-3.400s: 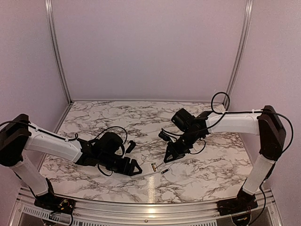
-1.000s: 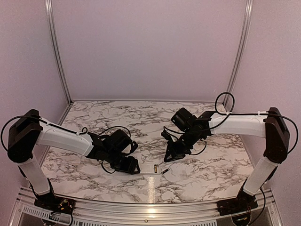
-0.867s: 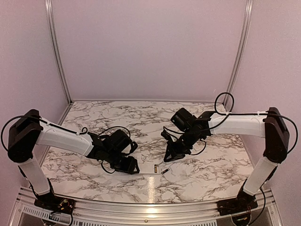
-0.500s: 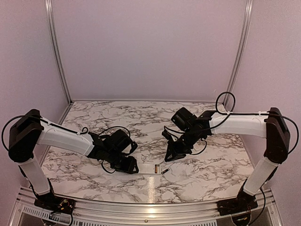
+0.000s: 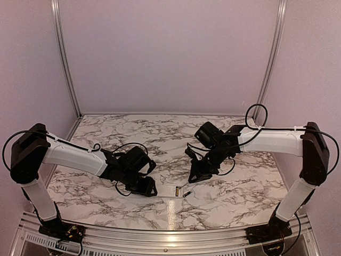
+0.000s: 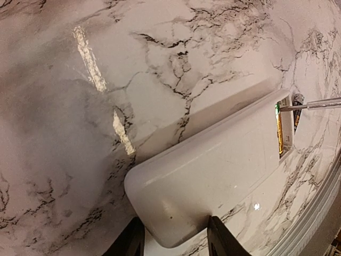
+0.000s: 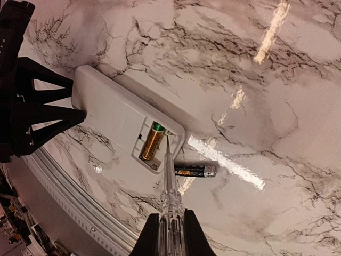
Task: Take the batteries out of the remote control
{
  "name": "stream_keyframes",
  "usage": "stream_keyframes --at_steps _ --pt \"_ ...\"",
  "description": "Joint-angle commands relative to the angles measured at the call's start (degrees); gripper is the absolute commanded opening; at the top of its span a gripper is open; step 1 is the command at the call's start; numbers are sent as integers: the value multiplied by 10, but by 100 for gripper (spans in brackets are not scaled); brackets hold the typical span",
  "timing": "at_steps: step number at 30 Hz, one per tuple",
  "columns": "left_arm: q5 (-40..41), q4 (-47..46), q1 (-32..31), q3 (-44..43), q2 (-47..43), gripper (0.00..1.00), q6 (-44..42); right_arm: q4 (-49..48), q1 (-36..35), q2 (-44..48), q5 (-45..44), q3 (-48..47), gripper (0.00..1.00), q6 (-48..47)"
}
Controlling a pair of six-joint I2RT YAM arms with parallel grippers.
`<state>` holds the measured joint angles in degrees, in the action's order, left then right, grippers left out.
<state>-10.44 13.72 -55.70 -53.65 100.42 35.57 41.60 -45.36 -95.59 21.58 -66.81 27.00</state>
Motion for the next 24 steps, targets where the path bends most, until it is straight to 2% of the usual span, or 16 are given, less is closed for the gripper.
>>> stream_keyframes --at_steps 1,6,24 --pt "8 34 1 -10 17 42 -5 -44 1 -2 26 5 0 3" --pt "6 39 1 -11 18 42 -6 -87 0 3 62 36 0 2" --pt "-2 41 1 -16 26 41 -13 -134 0 -12 69 84 0 9"
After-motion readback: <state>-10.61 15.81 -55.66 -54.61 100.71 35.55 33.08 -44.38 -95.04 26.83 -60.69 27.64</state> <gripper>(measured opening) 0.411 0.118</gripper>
